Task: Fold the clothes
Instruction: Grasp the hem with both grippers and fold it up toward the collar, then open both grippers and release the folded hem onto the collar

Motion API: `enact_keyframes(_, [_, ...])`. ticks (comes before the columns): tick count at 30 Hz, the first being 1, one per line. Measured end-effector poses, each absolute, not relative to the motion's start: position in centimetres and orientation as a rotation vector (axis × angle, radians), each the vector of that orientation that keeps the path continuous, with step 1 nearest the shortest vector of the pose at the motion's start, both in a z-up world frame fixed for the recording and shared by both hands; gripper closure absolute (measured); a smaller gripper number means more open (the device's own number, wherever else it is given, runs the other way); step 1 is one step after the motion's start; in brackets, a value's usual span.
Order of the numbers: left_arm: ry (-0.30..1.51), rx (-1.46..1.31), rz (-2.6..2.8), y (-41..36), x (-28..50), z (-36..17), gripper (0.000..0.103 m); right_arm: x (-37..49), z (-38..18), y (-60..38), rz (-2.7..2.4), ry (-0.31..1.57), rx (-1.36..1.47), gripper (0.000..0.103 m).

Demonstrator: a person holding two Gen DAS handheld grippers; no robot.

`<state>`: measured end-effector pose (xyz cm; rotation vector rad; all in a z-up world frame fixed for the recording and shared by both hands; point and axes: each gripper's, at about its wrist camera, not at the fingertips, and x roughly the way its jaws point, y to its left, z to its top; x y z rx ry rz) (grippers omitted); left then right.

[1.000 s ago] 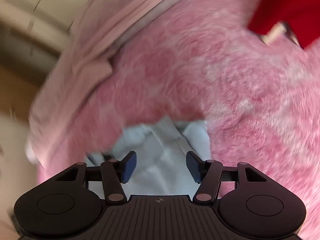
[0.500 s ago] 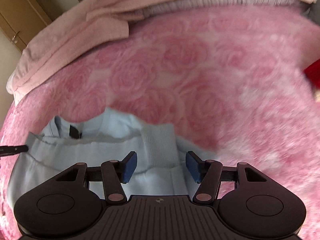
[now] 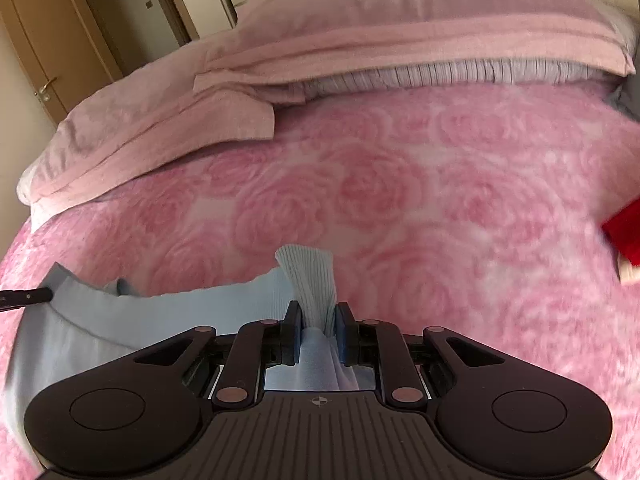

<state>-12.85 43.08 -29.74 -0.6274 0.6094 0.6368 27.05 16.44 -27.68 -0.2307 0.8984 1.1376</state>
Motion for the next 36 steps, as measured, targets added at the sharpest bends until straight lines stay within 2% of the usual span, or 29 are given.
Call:
enact_keyframes(5, [0.690, -0.603, 0.664, 43.6, -11.6, -32.0, 0.094, 27.1, -30.0, 18.3, 1.100, 0.886, -0.298, 0.088])
enact_keyframes(8, [0.766, -0.590, 0.685, 43.8, -10.9, -32.9, 0.081, 27.3, -32.5, 19.4, 1.050, 0.951, -0.361, 0.084])
enact_keyframes(10, [0.762, -0.574, 0.716, 43.8, -11.0, -32.3, 0.075, 27.5, -32.5, 19.6, 0.994, 0.956, -0.364, 0.063])
enact_keyframes(11, [0.757, -0.568, 0.733, 43.8, -11.2, -31.9, 0.074, 27.5, -32.0, 19.5, 0.956, 0.952, -0.370, 0.049])
enact_keyframes(12, [0.744, -0.564, 0.752, 43.5, -11.6, -31.1, 0.075, 27.5, -31.3, 19.3, 0.923, 0.944, -0.371, 0.048])
enact_keyframes(15, [0.738, -0.553, 0.748, 41.5, -13.1, -28.5, 0.079, 25.8, -28.1, 17.5, 0.911, 0.877, -0.333, 0.048])
enact_keyframes(16, [0.743, -0.561, 0.720, 40.2, -13.6, -27.9, 0.085, 24.7, -27.0, 16.8, 0.921, 0.860, -0.326, 0.048])
enact_keyframes(19, [0.769, -0.575, 0.639, 35.7, -14.6, -26.9, 0.090, 19.3, -24.9, 14.8, 1.012, 0.837, -0.359, 0.048])
enact_keyframes(25, [0.861, -0.540, 0.678, 30.4, -16.7, -30.0, 0.090, 9.8, -28.1, 12.3, 1.129, 0.842, -0.579, 0.048])
enact_keyframes(26, [0.861, -0.556, 0.717, 30.9, -17.5, -30.8, 0.095, 9.2, -29.0, 11.9, 1.114, 0.827, -0.613, 0.048])
enact_keyframes(27, [0.853, -0.585, 0.748, 31.5, -18.4, -31.5, 0.100, 8.9, -29.9, 11.3, 1.094, 0.808, -0.643, 0.048])
enact_keyframes(29, [0.797, -0.712, 0.752, 33.6, -19.8, -32.1, 0.100, 10.5, -30.5, 9.4, 1.078, 0.806, -0.580, 0.045])
enact_keyframes(31, [0.831, -0.638, 0.742, 34.1, -19.1, -31.5, 0.100, 12.7, -30.5, 8.2, 1.065, 0.864, -0.485, 0.045])
enact_keyframes(33, [0.861, -0.537, 0.741, 33.5, -18.2, -30.3, 0.100, 13.8, -29.8, 8.3, 0.988, 0.852, -0.521, 0.045])
enact_keyframes(36, [0.832, -0.578, 0.739, 32.1, -18.8, -28.8, 0.099, 14.9, -27.8, 7.5, 0.924, 0.863, -0.453, 0.045])
